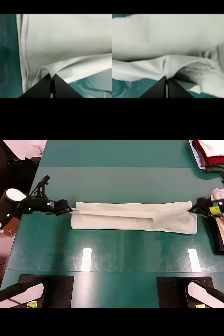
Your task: Fold the shirts.
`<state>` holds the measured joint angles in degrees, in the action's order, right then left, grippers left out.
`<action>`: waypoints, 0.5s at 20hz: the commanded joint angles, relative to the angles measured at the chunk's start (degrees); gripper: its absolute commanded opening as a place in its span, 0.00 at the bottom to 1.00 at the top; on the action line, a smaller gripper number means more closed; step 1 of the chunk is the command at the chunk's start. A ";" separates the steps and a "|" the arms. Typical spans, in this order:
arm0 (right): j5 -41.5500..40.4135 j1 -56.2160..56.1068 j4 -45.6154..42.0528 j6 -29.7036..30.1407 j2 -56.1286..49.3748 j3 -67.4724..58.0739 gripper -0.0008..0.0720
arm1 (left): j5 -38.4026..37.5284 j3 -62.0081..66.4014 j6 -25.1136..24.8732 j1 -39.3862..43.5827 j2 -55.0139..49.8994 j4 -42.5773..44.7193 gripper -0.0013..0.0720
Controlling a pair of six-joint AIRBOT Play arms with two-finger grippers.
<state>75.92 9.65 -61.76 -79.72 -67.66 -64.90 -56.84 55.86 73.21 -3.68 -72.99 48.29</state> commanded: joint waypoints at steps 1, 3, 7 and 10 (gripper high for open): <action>-1.84 -3.56 0.20 -0.35 -9.77 -8.07 0.03 | 2.78 4.48 -0.17 -0.04 -7.52 -2.49 0.05; -1.88 -4.37 0.33 -0.39 -14.05 -11.32 0.03 | 4.39 5.84 -0.13 -0.04 -9.92 -2.49 0.05; -2.36 -4.63 0.81 -6.27 -21.35 -18.01 0.66 | 9.68 7.45 3.56 -0.07 -10.58 -2.69 0.93; 1.81 -3.30 0.72 -5.27 -22.97 -22.29 0.75 | 4.74 11.91 3.28 -0.07 -10.16 -2.67 0.89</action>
<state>74.65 5.58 -61.12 -84.33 -87.92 -83.07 -49.76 64.42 75.50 -3.75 -82.83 45.89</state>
